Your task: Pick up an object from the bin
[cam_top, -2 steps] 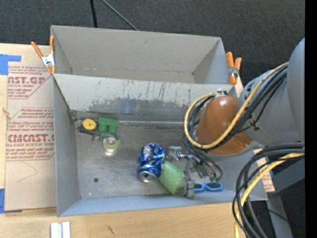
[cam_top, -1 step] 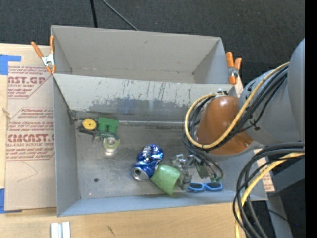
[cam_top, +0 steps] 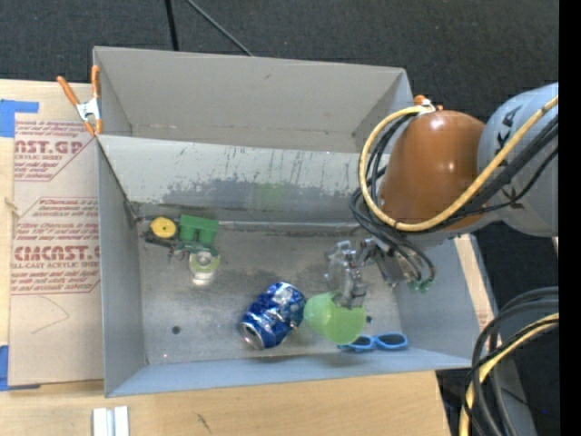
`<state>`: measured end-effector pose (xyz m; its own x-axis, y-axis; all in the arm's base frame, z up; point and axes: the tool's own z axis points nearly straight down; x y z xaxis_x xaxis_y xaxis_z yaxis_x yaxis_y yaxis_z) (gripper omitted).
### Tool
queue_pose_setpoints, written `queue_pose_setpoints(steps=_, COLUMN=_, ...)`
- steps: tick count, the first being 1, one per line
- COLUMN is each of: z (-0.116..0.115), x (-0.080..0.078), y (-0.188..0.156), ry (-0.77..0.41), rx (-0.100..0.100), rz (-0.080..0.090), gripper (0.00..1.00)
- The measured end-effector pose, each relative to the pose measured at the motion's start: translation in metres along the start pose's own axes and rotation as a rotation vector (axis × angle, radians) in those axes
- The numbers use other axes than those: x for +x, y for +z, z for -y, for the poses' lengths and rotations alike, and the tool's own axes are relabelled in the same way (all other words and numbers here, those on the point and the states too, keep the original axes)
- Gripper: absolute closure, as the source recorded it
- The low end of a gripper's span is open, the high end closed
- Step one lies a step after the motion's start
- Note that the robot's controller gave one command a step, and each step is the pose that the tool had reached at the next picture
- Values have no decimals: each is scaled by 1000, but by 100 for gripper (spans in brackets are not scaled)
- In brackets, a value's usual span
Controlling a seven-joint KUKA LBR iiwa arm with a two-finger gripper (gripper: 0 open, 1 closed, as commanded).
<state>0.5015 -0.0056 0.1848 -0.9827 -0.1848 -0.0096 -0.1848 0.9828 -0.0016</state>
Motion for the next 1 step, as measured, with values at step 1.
queue_pose_setpoints(steps=1, z=4, x=21, y=-91, ry=-603, rx=-2, rz=-3, gripper=100)
